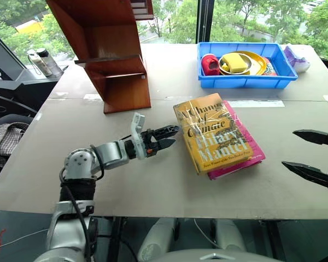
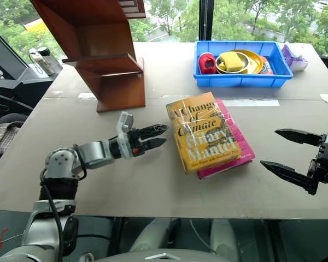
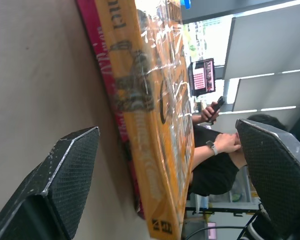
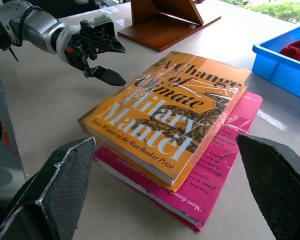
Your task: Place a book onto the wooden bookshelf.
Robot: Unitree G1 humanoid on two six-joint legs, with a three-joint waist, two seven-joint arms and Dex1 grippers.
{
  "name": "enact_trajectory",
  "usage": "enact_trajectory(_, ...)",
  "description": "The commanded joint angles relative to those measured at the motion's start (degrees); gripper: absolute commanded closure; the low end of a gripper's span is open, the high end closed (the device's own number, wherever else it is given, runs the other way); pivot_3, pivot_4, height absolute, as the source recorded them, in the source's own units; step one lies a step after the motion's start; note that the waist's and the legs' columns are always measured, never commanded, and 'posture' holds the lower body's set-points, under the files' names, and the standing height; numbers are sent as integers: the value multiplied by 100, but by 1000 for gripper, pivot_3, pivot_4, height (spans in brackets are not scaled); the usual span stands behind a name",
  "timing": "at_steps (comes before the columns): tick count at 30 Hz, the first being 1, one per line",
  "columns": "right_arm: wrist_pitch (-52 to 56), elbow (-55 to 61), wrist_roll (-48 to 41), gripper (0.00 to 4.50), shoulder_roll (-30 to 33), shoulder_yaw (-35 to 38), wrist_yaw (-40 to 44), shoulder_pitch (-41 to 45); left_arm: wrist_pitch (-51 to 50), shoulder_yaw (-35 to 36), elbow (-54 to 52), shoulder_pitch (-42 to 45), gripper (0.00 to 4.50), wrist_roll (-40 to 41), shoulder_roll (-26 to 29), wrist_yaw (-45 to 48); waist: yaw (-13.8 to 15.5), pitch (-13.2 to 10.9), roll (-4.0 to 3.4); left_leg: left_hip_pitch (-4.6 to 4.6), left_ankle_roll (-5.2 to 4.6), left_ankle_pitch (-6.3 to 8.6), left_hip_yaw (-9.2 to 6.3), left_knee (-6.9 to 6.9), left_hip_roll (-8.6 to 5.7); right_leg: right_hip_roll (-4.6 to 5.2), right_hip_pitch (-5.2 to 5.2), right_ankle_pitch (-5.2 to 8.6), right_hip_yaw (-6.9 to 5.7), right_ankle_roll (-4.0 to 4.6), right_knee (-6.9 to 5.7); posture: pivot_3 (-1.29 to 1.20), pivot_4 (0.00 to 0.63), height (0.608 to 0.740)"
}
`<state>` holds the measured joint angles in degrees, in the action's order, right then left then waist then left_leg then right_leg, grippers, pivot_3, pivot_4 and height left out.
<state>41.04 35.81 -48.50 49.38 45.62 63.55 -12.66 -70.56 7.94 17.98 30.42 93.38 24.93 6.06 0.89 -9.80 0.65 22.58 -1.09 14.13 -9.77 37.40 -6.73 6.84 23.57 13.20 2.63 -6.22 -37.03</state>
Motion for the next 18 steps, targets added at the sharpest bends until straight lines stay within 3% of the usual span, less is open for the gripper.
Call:
enact_trajectory(1,-39,338,-279,21,-29,222,-231,-114,-59,-116,609,355,0,-554,-400,285,3,0,1,2,1,-1,-1,0,0,0,0,0,-1,0,1,0,150,740)
enact_trajectory(6,-79,493,-459,21,-20,325,-453,-297,-263,-212,962,636,0,-1277,-859,810,-4,0,4,5,3,-2,2,0,-2,2,1,0,0,0,7,0,150,740)
enact_trajectory(9,-95,616,-560,0,-23,375,-564,-416,-327,-130,990,636,700,-1590,-998,1030,-2,0,4,5,3,-2,1,-1,-2,2,0,1,-1,-1,7,0,150,740)
enact_trajectory(11,-98,657,-629,0,-12,420,-607,-477,-424,-1,956,616,1565,-1653,-991,1131,2,1,6,6,3,-2,1,-1,-2,3,0,1,-1,-1,7,0,150,740)
enact_trajectory(12,-110,655,-647,0,-3,431,-616,-501,-453,41,903,590,1729,-1717,-973,1194,1,1,6,6,3,-2,1,-1,-2,4,0,0,-1,-2,7,0,150,740)
enact_trajectory(14,-147,627,-649,0,2,387,-640,-519,-485,176,839,547,2481,-1806,-945,1259,-4,1,6,6,2,-1,0,-1,-2,4,0,1,-3,-2,7,0,150,740)
enact_trajectory(15,-171,604,-639,0,-2,344,-637,-526,-528,256,771,522,3057,-1803,-922,1296,-9,1,6,6,3,-2,0,-1,-2,4,0,1,-3,-2,7,0,150,740)
enact_trajectory(18,-229,562,-651,0,-16,191,-675,-499,-686,555,534,448,4160,-1674,-828,1300,-24,1,6,5,3,-2,0,-1,0,3,1,1,-1,-2,7,0,150,740)
